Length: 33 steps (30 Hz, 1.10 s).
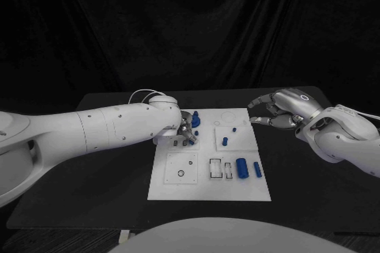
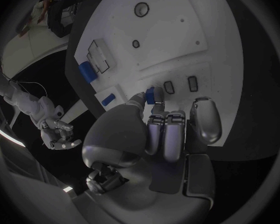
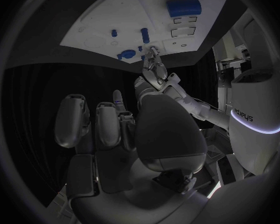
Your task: Assemble the parts on the task board
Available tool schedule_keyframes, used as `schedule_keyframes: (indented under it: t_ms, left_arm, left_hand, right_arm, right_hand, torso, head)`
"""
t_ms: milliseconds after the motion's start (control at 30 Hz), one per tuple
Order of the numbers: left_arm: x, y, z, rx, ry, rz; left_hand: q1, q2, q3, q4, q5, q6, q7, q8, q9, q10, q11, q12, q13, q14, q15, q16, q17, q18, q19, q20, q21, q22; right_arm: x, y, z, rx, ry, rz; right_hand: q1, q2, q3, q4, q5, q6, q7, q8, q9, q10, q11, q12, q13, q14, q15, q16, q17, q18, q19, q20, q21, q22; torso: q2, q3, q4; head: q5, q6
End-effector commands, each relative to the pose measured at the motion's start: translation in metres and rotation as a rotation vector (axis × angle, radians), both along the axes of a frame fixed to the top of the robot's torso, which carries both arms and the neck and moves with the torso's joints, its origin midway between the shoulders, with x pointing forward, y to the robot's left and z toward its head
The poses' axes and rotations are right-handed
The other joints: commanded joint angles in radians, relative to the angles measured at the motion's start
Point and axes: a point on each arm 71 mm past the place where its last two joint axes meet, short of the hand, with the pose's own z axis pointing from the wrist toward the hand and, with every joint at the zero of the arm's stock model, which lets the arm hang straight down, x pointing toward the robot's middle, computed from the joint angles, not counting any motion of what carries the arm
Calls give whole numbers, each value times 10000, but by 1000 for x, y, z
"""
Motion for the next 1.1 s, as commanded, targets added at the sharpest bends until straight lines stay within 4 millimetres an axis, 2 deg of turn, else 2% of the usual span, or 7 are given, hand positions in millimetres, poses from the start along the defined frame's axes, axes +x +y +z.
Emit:
schedule_keyframes:
  t_ms: [33, 133, 200, 300, 533, 700, 1100]
  left_arm:
    - [-1, 2, -1, -222, -82, -15]
    - [-1, 6, 0, -228, -137, 107]
    - [-1, 10, 0, -228, -171, 194]
    - [-1, 14, 0, -231, -206, 289]
    - [-2, 23, 0, -233, -261, 469]
    - [-3, 28, 0, -204, -274, 569]
    - [-3, 30, 0, -140, -205, 560]
  left_hand:
    - [39, -183, 528, -153, -65, 149, -30, -129, 137, 1024, -69, -12, 2636, 1017, -70, 27, 2634, -68, -33, -22, -39, 26]
    - [19, -219, 612, -155, -62, 157, -27, -148, 156, 1024, -68, -12, 2636, 1017, -69, 27, 2634, -68, -34, -22, -45, 28]
    - [-107, -423, 1104, -158, -13, 199, -15, -258, 270, 1024, -60, -12, 2636, 1017, -62, 27, 2634, -64, -36, -18, -77, 39]
    - [-211, -546, 1412, -152, 18, 234, -10, -314, 351, 1024, -57, -12, 2636, 1017, -58, 27, 2634, -62, -39, -14, -100, 44]
    - [-346, -662, 1791, -133, 115, 283, -7, -370, 454, 1024, -58, -12, 2636, 1017, -52, 27, 2634, -60, -31, -14, -120, 64]
    - [-533, -845, 2315, -132, 251, 339, -2, -438, 609, 1024, -52, -12, 2636, 1017, -55, 27, 2634, -57, -34, -9, -161, 73]
    - [-740, -951, 2617, -83, 159, 369, 10, -508, 703, 1024, -43, -12, 2636, 1017, -49, 27, 2634, -55, -33, -5, -190, 83]
  right_arm:
    - [0, -2, -1, 12, -7, -234]
    - [0, -3, -1, 3, 4, -258]
    - [0, -4, -1, -4, 11, -277]
    - [0, -4, -1, -10, 19, -293]
    - [0, -5, -2, -40, 69, -332]
    - [1, -6, -3, -78, 129, -370]
    - [1, -6, -5, -139, 247, -406]
  right_hand:
    - [61, 16, -5, -61, 50, 83, -3, 23, -16, 622, 50, -46, 1869, 394, 18, -64, -13, 83, 28, 19, -42, 1699]
    - [64, 19, -5, -65, 70, 86, -2, 21, -19, 619, 51, -49, 1864, 393, 18, -67, -17, 84, 26, 19, -49, 1697]
    - [64, 19, -5, -65, 70, 86, -2, 21, -19, 619, 51, -49, 1864, 393, 18, -67, -17, 84, 26, 19, -49, 1697]
    - [63, 23, -6, -65, 82, 88, -1, 19, -21, 613, 51, -57, 1853, 391, 19, -76, -31, 87, 21, 20, -64, 1693]
    - [63, 23, -6, -65, 82, 88, -1, 19, -21, 613, 51, -57, 1853, 391, 19, -76, -31, 87, 21, 20, -64, 1693]
    - [61, 31, -6, -64, 95, 91, 0, 17, -25, 603, 52, -70, 1834, 388, 20, -86, -46, 91, 15, 20, -86, 1688]
    - [65, 43, -4, -66, 112, 95, 2, 15, -29, 587, 54, -90, 1806, 382, 21, -106, -74, 95, 9, 21, -105, 1682]
  torso:
    - [-7, 1, 6]
    - [-12, -1, 18]
    - [-13, -5, 18]
    - [-12, -7, 15]
    - [-18, -1, 31]
    - [-29, 0, 37]
    - [-24, -15, 44]
  head:
    - [-2, -2]
    - [-6, -2]
    - [15, -2]
    - [24, -2]
    - [63, -2]
    - [76, -2]
    - [121, -2]
